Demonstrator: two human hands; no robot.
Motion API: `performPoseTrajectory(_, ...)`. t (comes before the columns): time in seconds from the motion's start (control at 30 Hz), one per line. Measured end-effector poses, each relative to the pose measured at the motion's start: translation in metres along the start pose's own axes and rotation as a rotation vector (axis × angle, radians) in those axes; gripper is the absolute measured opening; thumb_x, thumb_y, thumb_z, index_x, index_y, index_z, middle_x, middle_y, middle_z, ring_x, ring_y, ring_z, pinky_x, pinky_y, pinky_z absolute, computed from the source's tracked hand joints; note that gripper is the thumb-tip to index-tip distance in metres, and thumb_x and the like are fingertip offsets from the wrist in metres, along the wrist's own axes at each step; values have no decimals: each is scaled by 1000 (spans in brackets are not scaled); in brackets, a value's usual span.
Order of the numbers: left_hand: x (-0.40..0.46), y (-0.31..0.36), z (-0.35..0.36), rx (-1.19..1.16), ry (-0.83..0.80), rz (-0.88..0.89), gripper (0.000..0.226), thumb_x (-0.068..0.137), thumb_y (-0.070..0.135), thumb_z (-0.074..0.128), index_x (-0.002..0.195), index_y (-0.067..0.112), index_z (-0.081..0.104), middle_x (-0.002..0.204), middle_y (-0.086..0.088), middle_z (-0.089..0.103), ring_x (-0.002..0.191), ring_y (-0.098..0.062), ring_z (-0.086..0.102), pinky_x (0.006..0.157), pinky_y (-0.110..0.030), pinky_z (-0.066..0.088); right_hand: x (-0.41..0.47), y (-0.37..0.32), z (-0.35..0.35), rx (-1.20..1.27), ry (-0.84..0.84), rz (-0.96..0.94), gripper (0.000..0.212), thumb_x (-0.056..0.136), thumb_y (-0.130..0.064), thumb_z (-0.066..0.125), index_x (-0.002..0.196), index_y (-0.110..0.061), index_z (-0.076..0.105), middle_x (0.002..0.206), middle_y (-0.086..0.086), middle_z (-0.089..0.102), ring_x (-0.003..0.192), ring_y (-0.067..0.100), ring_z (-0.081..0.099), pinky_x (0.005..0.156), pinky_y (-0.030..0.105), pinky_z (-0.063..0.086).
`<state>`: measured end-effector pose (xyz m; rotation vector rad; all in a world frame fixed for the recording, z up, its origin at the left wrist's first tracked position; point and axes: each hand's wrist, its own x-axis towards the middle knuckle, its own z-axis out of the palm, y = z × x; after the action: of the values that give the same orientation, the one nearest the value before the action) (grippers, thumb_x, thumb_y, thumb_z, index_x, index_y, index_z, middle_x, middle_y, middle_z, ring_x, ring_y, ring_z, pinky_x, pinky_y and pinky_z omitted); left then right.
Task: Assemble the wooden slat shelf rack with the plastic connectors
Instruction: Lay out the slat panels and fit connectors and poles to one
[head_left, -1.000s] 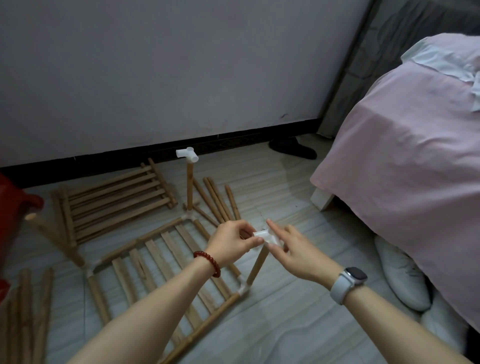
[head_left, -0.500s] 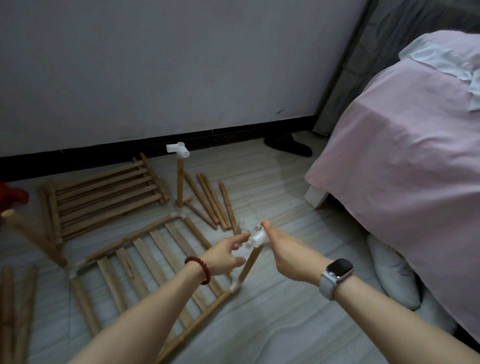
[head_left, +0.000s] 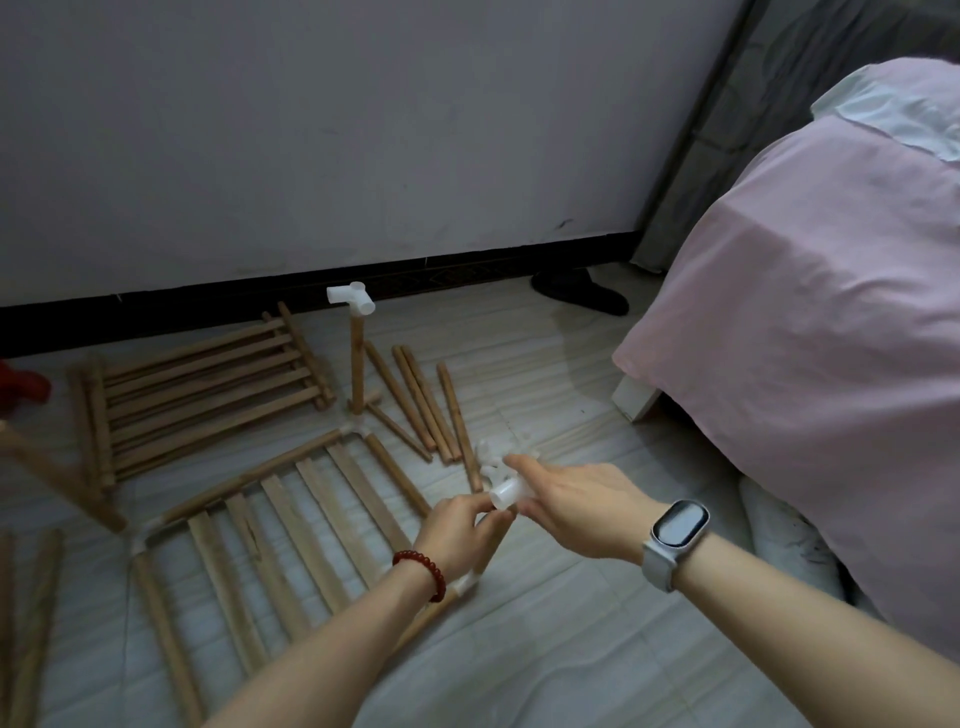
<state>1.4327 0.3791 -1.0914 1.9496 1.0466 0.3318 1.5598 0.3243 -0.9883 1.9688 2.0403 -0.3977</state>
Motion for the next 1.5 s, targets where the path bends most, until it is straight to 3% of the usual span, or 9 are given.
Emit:
performPoseTrajectory(0.17, 1, -5, 1, 117, 13, -8, 33, 96, 35, 46, 68, 19, 52, 76, 3, 50, 73, -13, 47, 65, -28, 36, 13, -4, -8, 43, 56, 18, 27, 95, -34, 46, 111, -15, 56, 104, 7, 63, 97, 29, 58, 66, 32, 36)
performPoseTrajectory(0.3, 4, -9, 6, 95, 21, 31, 30, 96, 33, 45, 95, 15, 70, 86, 3, 55, 89, -12, 49, 79, -29, 41, 13, -10, -3, 216, 92, 145, 21, 93, -32, 50, 89, -13, 57, 85, 8, 57, 77, 24, 50, 55, 30, 32)
performPoseTrajectory(0.43, 3, -15, 4, 82, 27, 58, 25, 96, 30, 46, 98, 22, 70, 86, 6, 51, 93, -10, 45, 81, -28, 41, 20, -17, 3, 326, 124, 213, 36, 91, -37, 53, 62, -16, 45, 67, 0, 51, 67, 19, 47, 49, 25, 28)
performPoseTrajectory(0.63, -9, -22, -4, 136, -82, 36, 23, 96, 33, 46, 108, 31, 66, 94, 7, 45, 91, -9, 43, 83, -27, 40, 13, -22, 11, 450, 166, 200, 37, 87, -40, 58, 60, -15, 56, 61, 1, 58, 64, 20, 55, 51, 26, 37)
performPoseTrajectory(0.8, -25, -19, -19, 169, -157, 58, 25, 96, 32, 48, 114, 28, 64, 99, 10, 51, 105, -10, 48, 90, -24, 39, 7, -18, 16, 603, 89, 105, 42, 92, -44, 50, 66, -15, 66, 62, 4, 66, 56, 13, 60, 59, 29, 52)
performPoseTrajectory(0.87, -28, -24, -29, 243, -201, 32, 32, 93, 38, 51, 122, 26, 59, 116, 10, 54, 113, -8, 46, 96, -25, 38, 5, -7, 19, 748, 33, 93, 41, 97, -43, 41, 78, -16, 67, 64, 0, 65, 53, 6, 57, 56, 20, 48)
performPoseTrajectory(0.97, -26, -50, -40, 355, -218, -26, 50, 91, 46, 51, 137, 27, 42, 139, 7, 46, 126, -10, 41, 105, -27, 35, 19, 20, 41, 871, 130, 198, 33, 98, -30, 41, 93, -10, 67, 68, -1, 65, 58, 9, 57, 59, 26, 49)
performPoseTrajectory(1.17, 4, -105, -34, 469, -130, -226, 56, 95, 46, 43, 145, 29, 26, 147, 0, 35, 132, -18, 35, 106, -37, 37, 82, 60, 124, 704, 102, 392, 36, 95, -17, 46, 129, -5, 53, 120, 15, 62, 115, 28, 55, 95, 29, 40)
performPoseTrajectory(1.5, 43, -178, -4, 534, -269, -443, 63, 96, 45, 39, 149, 31, 8, 158, -4, -1, 145, -27, -2, 116, -49, 11, 180, 89, 194, 319, 86, 499, 58, 93, -31, 49, 145, -23, 25, 146, 14, 22, 125, 37, 32, 91, 42, 41)
